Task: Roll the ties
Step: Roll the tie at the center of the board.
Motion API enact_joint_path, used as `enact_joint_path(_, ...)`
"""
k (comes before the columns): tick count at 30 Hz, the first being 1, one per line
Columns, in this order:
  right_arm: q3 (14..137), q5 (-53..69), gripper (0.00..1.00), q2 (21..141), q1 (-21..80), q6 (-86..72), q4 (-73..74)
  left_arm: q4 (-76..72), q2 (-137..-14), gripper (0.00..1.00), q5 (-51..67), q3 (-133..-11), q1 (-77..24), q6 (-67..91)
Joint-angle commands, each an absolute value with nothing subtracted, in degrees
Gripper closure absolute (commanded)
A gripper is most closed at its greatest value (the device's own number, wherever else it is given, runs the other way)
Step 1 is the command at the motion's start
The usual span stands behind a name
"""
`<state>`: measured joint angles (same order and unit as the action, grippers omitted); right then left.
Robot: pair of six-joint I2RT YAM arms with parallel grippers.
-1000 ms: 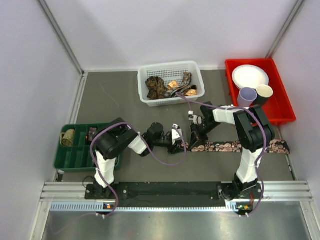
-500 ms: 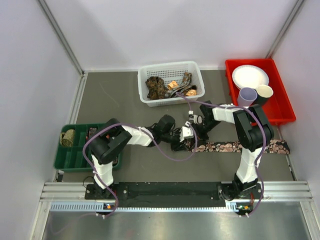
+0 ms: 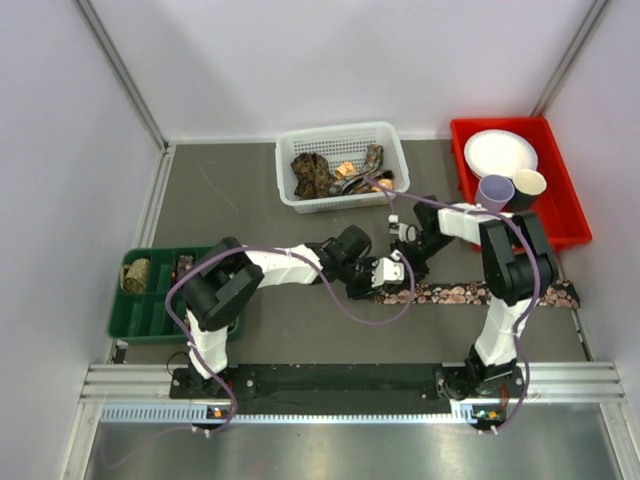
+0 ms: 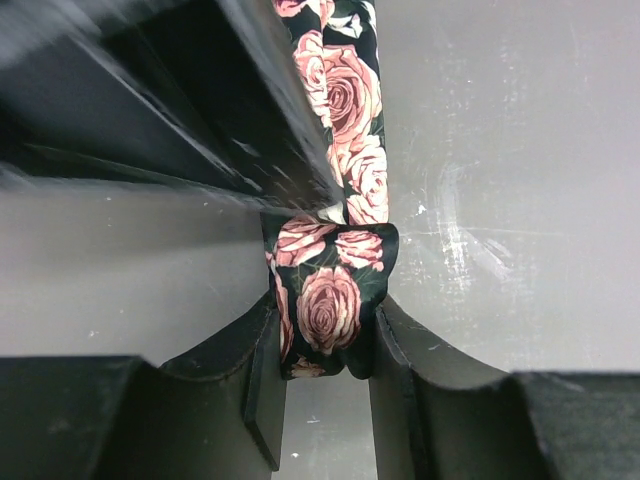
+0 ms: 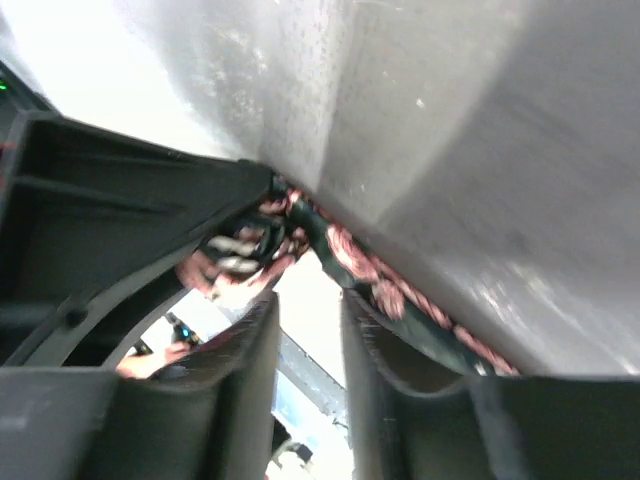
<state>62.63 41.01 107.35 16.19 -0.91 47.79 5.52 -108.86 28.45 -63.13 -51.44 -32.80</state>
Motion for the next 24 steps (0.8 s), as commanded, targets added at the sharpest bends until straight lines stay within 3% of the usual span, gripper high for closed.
enact_joint_path(1,62.23,46.47,0.66,102.14,13.80,2.64,49.49,18.10,-112.76,1.00,18.02,-63.45,-52.29,-36.21)
enact_joint_path(7,60.21,52.47,0.54,100.98,13.80,-2.18,44.66,19.69,-113.73,1.00,14.77,-64.25,-53.44,-35.51)
enact_joint_path(19,57.04,53.97,0.59,105.55,18.01,-5.27,37.44,19.51,-114.26,0.97,13.36,-64.25,-53.96,-33.93)
enact_joint_path(22,57.22,50.64,0.95,105.30,18.11,-4.92,37.27,19.34,-114.26,0.96,13.36,-64.16,-54.14,-34.10)
enact_joint_path(24,57.74,47.48,1.00,105.38,18.11,-4.22,38.22,19.34,-114.26,0.93,13.45,-64.16,-54.14,-34.01)
